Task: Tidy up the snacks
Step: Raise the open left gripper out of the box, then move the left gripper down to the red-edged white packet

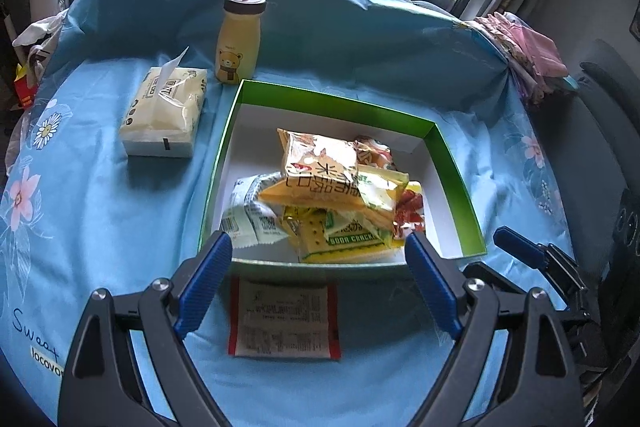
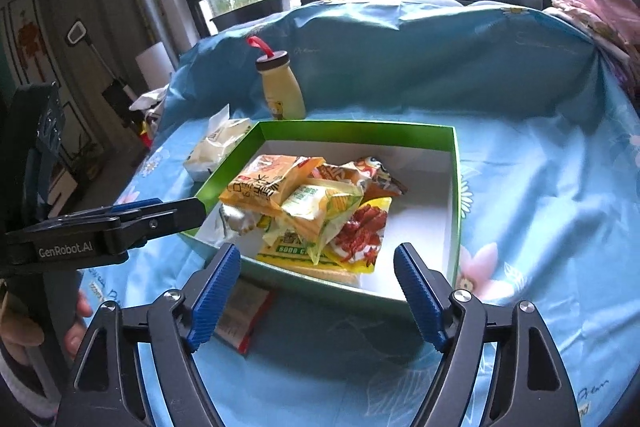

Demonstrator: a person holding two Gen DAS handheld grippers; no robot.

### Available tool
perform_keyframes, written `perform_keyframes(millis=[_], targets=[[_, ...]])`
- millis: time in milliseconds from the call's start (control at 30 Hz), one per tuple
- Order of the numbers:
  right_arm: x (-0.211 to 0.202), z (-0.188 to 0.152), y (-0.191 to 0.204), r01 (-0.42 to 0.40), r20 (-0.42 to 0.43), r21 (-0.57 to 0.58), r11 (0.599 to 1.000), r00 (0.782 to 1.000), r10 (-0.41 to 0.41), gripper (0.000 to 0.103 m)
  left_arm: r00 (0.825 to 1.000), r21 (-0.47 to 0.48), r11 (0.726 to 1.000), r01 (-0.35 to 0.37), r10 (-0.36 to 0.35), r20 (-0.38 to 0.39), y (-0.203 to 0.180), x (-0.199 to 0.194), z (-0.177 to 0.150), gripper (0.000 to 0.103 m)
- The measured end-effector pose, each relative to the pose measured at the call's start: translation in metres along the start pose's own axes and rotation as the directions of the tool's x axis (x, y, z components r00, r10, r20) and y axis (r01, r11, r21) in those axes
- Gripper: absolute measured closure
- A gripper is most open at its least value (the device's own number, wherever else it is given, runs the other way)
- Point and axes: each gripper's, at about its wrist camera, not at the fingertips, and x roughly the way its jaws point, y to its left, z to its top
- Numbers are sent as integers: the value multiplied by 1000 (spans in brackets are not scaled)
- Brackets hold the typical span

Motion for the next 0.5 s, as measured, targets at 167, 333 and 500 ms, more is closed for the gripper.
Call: perform_keyframes(millis=[167,333,500], targets=[[-9,-9,-2,-25,-1,19,1000,1000,25,21,1000,4,1000,0,0,-1,0,-8,-11,14],[-15,-19,-2,-49,-12,30,998,999,50,21,1000,5,1000,1,-1,-2,2,-15,-21,14],[-15,-30,0,-69,-35,28,997,997,70,21,1000,19,1000,-22,22,-8,6,-18,-36,12]])
